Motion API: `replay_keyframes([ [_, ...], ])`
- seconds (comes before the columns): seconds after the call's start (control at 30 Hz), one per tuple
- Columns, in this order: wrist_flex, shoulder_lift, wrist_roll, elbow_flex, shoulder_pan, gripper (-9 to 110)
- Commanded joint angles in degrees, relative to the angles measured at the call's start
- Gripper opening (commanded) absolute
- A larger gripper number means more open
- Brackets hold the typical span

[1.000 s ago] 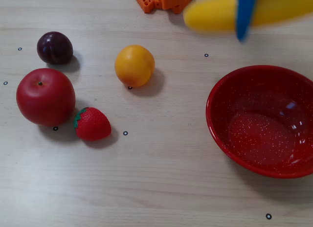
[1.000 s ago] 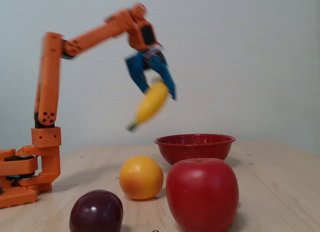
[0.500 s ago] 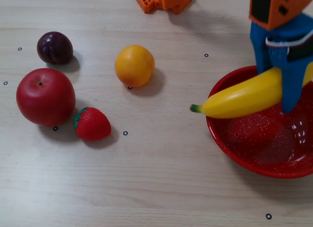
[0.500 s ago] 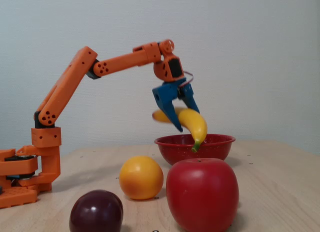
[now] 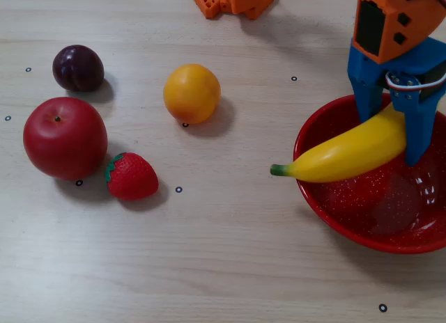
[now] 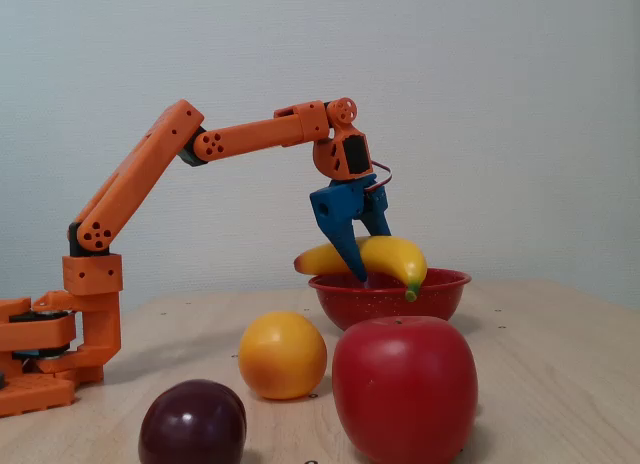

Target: Put the banana in the red bowl.

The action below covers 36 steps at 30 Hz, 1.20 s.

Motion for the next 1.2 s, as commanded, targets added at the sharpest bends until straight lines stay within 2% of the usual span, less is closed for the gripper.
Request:
replay_keyframes([
  [0.0, -1.14, 3.69, 1.14, -4.83, -1.23, 23],
  [0.03, -0.79, 3.87, 1.14, -4.92, -1.41, 29],
  [0.13, -0.44, 4.57, 1.05, -6.06, -1.85, 35],
  [0.53, -4.48, 13.54, -8.96, -10.37, -4.92, 20],
  [0.7, -2.02, 21.53, -10.46, -8.96, -6.59, 18],
  [0.83, -1.23, 29.53, -11.43, -3.96, -8.53, 0],
  [1.0, 1.32, 40.61, -15.64, 5.62, -10.99, 0],
  [1.17, -6.15, 58.54, -20.48, 30.59, -15.12, 0],
])
